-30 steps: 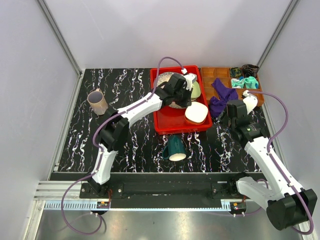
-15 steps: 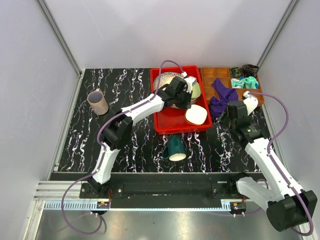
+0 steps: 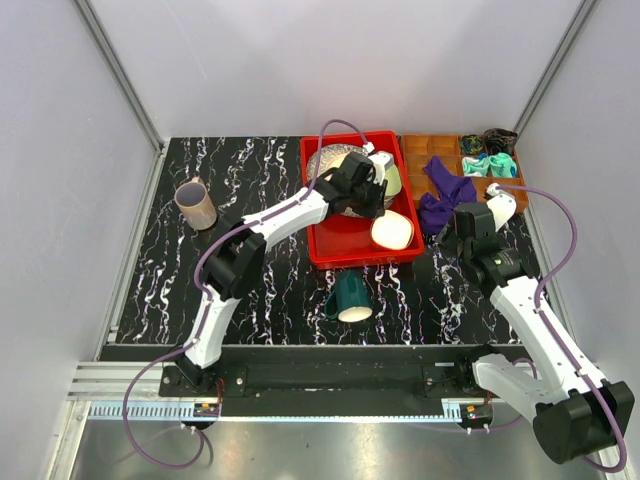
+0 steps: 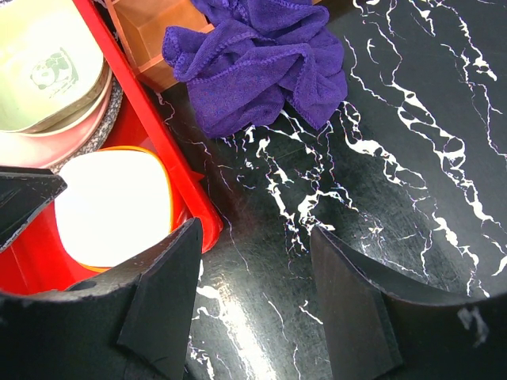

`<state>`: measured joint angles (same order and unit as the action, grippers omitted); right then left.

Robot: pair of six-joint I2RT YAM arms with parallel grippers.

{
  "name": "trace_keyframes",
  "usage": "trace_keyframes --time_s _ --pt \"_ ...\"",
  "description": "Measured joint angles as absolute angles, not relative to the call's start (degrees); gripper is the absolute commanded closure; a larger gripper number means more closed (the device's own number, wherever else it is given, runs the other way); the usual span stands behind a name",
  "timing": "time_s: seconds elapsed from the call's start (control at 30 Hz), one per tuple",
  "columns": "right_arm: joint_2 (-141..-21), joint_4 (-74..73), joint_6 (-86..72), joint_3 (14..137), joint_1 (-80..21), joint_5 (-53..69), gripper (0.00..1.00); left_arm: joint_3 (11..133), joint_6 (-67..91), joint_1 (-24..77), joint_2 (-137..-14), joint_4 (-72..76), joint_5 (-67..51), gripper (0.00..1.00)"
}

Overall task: Place the mixed dishes into the plastic bin
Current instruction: Place the bowl in the plastic bin, then pick up the cup at the center of the board.

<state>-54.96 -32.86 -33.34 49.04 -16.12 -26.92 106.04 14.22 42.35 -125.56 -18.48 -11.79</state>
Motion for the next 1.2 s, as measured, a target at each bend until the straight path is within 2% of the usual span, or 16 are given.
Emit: trace_keyframes --time_s 0.23,0.43,0.8,0.97,1.2 --pt "-54.59 -32.86 -33.34 49.04 -16.12 -26.63 0.34 105.34 13.96 42.35 -123.28 -18.87 -11.29 0.67" --pt "-53.56 -32.88 -33.21 49.01 -16.10 -25.78 0.32 99.11 13.50 42.02 -111.07 -19.53 -8.16 0.65" --pt "-53.54 -32.77 -31.62 49.01 -16.08 -18.15 0.30 64.84 17.37 40.82 -77.76 -12.19 -2.83 0.64" --pt "-55.70 -32.80 -31.27 48.77 -17.12 -15.29 0.26 50.19 21.58 40.86 -70.65 -11.00 -2.04 0.63" --pt "-57.71 -32.84 -31.38 48.86 -27.38 -16.34 0.26 41.63 25.36 40.86 -60.97 -11.00 1.19 0.62"
